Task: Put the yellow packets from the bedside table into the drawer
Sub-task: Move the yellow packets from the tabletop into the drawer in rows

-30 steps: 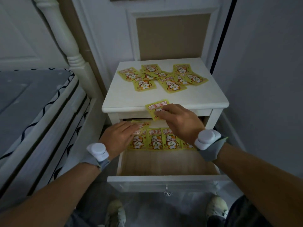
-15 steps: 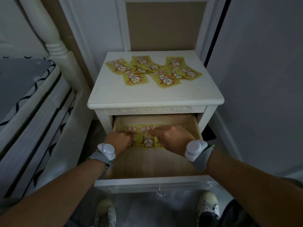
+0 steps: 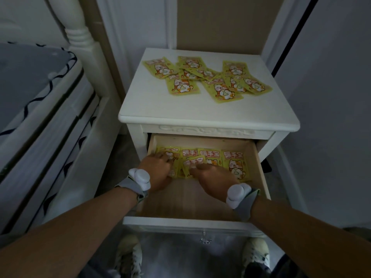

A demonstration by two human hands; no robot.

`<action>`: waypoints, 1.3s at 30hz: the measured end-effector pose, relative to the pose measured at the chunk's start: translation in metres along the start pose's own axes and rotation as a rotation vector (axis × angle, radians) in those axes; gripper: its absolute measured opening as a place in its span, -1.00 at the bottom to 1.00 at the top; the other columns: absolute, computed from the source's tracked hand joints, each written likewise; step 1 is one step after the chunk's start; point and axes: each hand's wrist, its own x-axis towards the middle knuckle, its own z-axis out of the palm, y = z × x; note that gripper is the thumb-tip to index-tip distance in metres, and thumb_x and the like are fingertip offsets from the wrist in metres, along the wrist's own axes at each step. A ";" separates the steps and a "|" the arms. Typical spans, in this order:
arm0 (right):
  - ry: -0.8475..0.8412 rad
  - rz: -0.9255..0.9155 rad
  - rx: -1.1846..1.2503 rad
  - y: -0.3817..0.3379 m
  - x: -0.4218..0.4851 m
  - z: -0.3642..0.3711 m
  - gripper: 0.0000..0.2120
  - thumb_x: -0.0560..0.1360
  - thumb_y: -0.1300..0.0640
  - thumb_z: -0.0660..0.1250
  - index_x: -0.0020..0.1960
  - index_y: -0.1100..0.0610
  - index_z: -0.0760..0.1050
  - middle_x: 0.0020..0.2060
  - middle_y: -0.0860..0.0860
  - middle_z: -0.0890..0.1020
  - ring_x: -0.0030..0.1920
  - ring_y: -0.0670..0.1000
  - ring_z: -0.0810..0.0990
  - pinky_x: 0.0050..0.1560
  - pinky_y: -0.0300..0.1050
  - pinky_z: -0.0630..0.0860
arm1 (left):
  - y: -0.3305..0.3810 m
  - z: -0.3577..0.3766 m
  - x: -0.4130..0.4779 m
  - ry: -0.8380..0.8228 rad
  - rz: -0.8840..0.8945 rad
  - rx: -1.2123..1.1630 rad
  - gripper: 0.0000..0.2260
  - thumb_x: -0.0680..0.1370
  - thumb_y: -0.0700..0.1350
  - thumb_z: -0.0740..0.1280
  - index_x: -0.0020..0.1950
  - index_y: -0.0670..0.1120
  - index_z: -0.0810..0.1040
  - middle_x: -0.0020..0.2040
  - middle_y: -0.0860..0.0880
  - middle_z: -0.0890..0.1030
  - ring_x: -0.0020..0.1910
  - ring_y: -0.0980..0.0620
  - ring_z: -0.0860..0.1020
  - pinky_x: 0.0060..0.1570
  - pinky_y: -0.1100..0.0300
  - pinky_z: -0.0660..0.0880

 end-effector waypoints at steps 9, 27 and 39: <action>-0.081 0.094 0.113 -0.003 0.013 0.012 -0.64 0.57 0.24 0.19 0.36 0.14 0.42 0.25 0.18 0.50 0.17 0.28 0.54 0.01 0.16 0.59 | 0.015 0.020 -0.006 -0.089 -0.100 -0.029 -0.59 0.33 -0.16 0.53 0.13 -0.26 0.63 0.02 -0.19 0.61 -0.21 -0.18 0.63 -0.45 0.08 0.57; -0.185 0.178 0.122 -0.012 0.016 0.012 -0.28 0.56 -0.09 0.28 0.59 0.09 0.04 0.56 0.14 0.08 0.53 0.22 0.12 0.45 0.14 0.28 | 0.015 0.014 -0.007 0.086 -0.056 0.081 -0.25 0.39 0.32 0.18 0.37 -0.20 0.49 0.23 -0.14 0.54 0.20 -0.18 0.52 0.46 -0.23 0.12; -0.152 0.170 0.118 -0.010 0.017 0.015 -0.28 0.53 -0.12 0.30 0.58 0.05 0.09 0.56 0.12 0.11 0.53 0.21 0.12 0.45 0.14 0.27 | 0.012 0.011 -0.009 0.082 -0.057 0.049 -0.29 0.33 0.28 0.24 0.30 -0.19 0.54 0.15 -0.13 0.59 0.12 -0.18 0.54 0.43 -0.22 0.18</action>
